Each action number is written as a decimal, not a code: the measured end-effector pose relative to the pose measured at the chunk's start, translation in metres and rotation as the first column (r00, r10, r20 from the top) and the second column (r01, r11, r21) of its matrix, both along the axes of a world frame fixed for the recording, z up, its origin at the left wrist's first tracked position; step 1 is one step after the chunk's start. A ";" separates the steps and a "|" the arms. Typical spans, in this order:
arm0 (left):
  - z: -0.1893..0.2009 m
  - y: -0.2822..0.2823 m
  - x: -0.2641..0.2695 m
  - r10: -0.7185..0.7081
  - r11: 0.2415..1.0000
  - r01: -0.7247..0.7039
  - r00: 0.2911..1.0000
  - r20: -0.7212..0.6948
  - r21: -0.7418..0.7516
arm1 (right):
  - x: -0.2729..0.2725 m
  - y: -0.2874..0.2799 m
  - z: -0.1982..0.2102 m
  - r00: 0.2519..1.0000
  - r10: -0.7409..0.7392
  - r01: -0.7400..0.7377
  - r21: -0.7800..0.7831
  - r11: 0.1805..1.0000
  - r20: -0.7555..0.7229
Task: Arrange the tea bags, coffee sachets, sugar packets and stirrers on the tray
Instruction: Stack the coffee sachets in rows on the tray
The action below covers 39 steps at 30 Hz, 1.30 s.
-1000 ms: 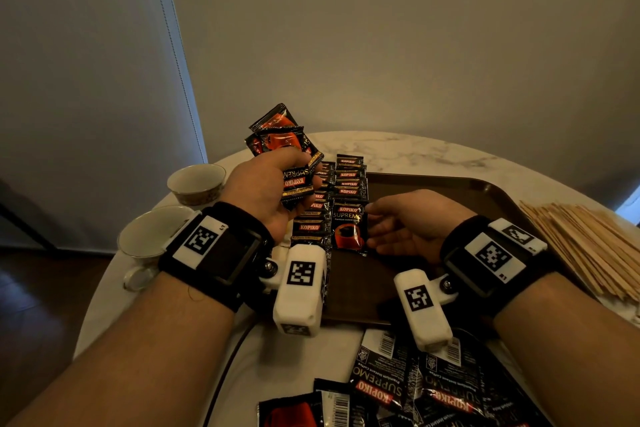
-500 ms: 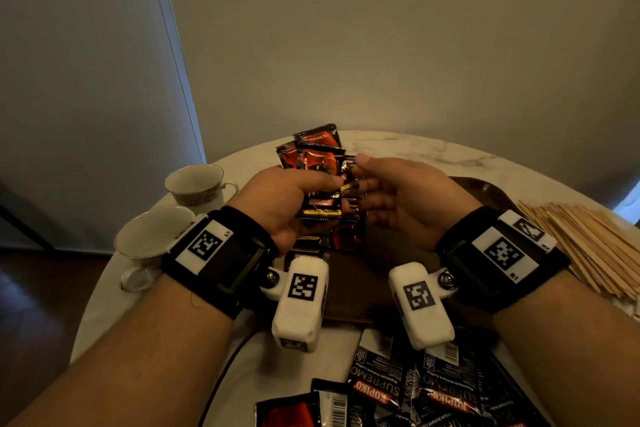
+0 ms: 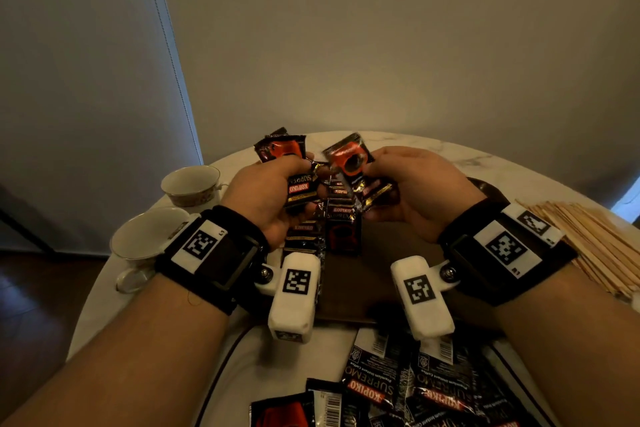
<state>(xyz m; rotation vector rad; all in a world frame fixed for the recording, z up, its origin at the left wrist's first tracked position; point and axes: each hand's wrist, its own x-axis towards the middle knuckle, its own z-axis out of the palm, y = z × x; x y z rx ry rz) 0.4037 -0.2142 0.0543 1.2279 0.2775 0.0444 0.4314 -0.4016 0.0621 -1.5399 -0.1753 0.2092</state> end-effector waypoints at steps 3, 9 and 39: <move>0.001 -0.001 -0.001 -0.008 1.000 0.008 1.000 0.013 0.019 | -0.002 0.000 -0.001 0.993 0.090 -0.071 -0.233 0.970 0.074; -0.003 -0.003 0.000 -0.031 0.999 0.032 0.998 0.058 -0.004 | -0.001 0.002 0.003 0.992 0.048 -0.034 -0.119 0.992 0.113; -0.002 0.006 0.007 0.192 0.981 -0.191 0.976 0.101 -0.020 | 0.003 -0.005 -0.016 0.925 -0.123 0.094 -0.098 0.991 -0.360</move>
